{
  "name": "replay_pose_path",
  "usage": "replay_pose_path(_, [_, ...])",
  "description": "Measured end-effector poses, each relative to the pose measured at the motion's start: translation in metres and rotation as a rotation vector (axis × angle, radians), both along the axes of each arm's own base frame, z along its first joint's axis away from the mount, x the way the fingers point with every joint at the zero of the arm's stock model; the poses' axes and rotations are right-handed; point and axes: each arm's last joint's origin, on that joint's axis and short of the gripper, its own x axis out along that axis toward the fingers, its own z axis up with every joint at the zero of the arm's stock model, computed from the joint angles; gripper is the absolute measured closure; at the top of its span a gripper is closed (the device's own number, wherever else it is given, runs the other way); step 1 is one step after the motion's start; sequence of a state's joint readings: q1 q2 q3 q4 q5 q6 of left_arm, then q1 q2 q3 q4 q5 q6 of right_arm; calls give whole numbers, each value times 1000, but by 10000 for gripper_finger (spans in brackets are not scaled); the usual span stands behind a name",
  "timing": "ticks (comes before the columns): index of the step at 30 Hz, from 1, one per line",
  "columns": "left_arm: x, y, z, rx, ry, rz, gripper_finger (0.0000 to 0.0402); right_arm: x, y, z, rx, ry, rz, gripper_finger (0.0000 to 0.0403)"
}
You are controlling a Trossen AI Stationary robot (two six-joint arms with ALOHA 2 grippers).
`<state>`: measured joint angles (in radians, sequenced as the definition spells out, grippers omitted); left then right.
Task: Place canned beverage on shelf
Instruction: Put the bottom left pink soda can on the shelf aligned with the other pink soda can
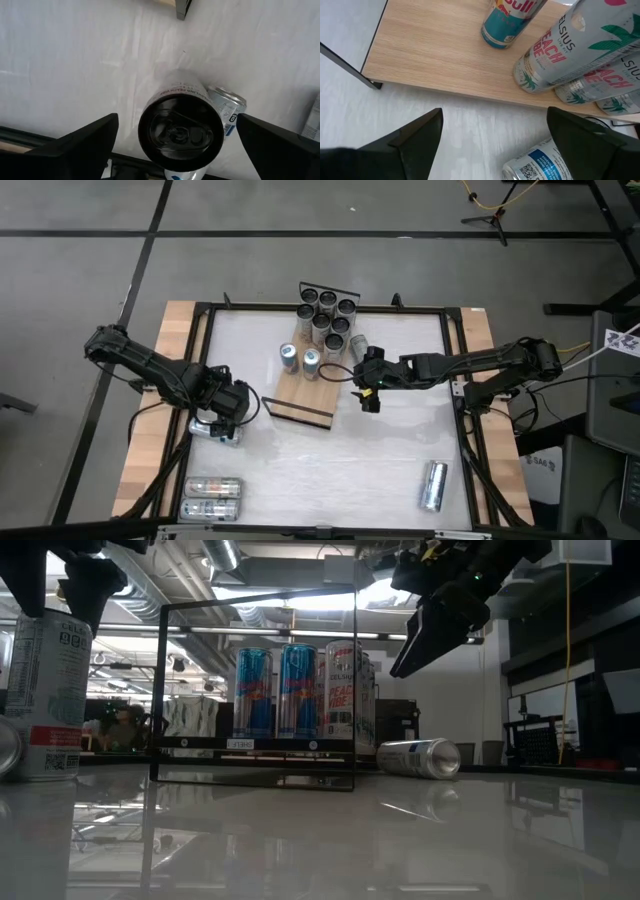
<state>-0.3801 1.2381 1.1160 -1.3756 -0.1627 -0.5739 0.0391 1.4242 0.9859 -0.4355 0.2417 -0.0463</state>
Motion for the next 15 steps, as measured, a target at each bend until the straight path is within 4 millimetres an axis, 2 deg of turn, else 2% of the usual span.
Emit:
replay_pose_path(8, [0, 0, -2, 2, 6, 0, 3, 0, 0, 0, 0, 0, 0, 51])
replay_pose_path(15, [-3, 1, -21, -3, 55, 2, 3, 1, 1, 1, 20, -11, 16, 52])
